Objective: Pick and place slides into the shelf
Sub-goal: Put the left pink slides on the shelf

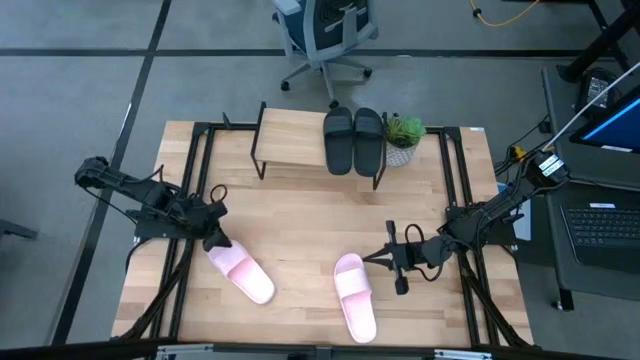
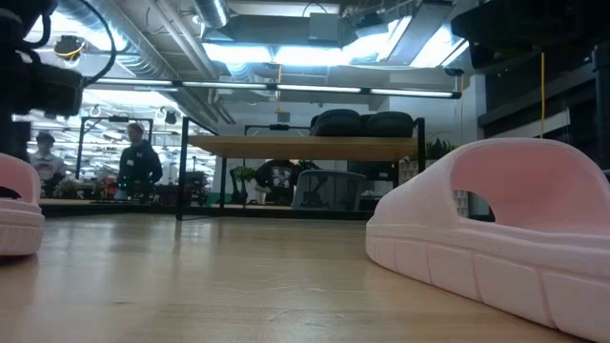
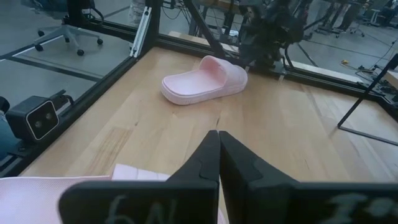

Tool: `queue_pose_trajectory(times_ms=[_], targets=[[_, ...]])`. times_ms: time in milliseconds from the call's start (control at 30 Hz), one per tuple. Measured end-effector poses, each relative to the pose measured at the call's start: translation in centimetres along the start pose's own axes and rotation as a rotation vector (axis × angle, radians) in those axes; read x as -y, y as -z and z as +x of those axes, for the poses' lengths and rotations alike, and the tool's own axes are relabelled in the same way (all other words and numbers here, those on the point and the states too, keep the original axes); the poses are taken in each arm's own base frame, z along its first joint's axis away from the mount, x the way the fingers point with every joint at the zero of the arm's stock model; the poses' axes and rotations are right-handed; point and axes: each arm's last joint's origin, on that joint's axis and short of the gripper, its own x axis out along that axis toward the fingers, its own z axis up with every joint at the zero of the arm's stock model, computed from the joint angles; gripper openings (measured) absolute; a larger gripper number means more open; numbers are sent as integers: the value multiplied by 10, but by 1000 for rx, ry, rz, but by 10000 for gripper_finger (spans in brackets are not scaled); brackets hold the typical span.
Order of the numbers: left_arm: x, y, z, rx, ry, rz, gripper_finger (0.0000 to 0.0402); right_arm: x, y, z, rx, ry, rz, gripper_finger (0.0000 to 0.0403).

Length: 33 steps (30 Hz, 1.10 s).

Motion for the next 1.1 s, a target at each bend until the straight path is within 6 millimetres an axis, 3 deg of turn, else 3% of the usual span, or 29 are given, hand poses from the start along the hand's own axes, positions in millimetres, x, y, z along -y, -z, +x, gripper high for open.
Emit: queue_pose_trajectory(times_ms=[133, 500, 867, 1100], targets=[[-5, 4, 0, -66, -36, -92, 96, 0, 0, 0, 0, 0, 0, 4], [-11, 6, -1, -74, -115, -111, 96, 0, -1, 0, 8, 0, 5, 4], [-20, 10, 11, -136, -89, -186, 96, 0, -1, 0, 9, 0, 5, 4], [-14, 9, 12, -140, -27, -152, 96, 0, -1, 0, 9, 1, 4, 4]])
